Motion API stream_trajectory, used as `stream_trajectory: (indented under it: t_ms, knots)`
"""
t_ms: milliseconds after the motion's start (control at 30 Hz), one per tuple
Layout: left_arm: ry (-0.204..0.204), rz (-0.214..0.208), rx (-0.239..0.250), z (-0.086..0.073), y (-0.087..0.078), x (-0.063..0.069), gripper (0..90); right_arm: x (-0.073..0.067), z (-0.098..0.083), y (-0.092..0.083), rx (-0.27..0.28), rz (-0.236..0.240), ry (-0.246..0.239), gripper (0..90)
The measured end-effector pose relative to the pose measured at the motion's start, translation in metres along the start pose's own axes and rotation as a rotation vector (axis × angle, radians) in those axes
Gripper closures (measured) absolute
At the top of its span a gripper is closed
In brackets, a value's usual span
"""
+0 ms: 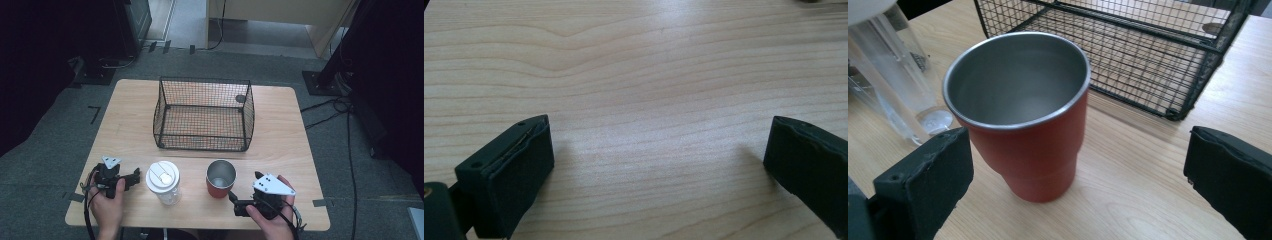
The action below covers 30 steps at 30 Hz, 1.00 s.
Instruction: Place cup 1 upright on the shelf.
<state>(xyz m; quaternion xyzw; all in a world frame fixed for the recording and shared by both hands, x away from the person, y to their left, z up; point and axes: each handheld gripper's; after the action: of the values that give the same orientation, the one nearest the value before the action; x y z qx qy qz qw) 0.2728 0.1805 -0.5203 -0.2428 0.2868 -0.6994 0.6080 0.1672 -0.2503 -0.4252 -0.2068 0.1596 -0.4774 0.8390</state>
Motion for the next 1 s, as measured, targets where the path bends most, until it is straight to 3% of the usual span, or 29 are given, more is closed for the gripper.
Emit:
stream_trajectory:
  t_ms: [600,1000]
  knots:
    - [0.0,0.0,0.0,0.0,0.0,0.0,0.4,-0.021,0.006,0.024,-0.011,0.052,-0.019,0.0]
    - [0.0,0.0,0.0,0.0,0.0,0.0,0.4,-0.03,0.006,0.045,-0.023,0.038,-0.013,0.0]
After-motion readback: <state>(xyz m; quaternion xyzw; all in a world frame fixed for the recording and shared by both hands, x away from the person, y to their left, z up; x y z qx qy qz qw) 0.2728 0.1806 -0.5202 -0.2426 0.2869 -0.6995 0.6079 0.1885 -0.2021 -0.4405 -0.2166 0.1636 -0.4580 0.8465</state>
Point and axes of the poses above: each handheld gripper's, and its own axes: y roughly forward along the jaws, z roughly out of its top, x roughly to its right, and after that the axes turned 2 degrees about x, right-handed
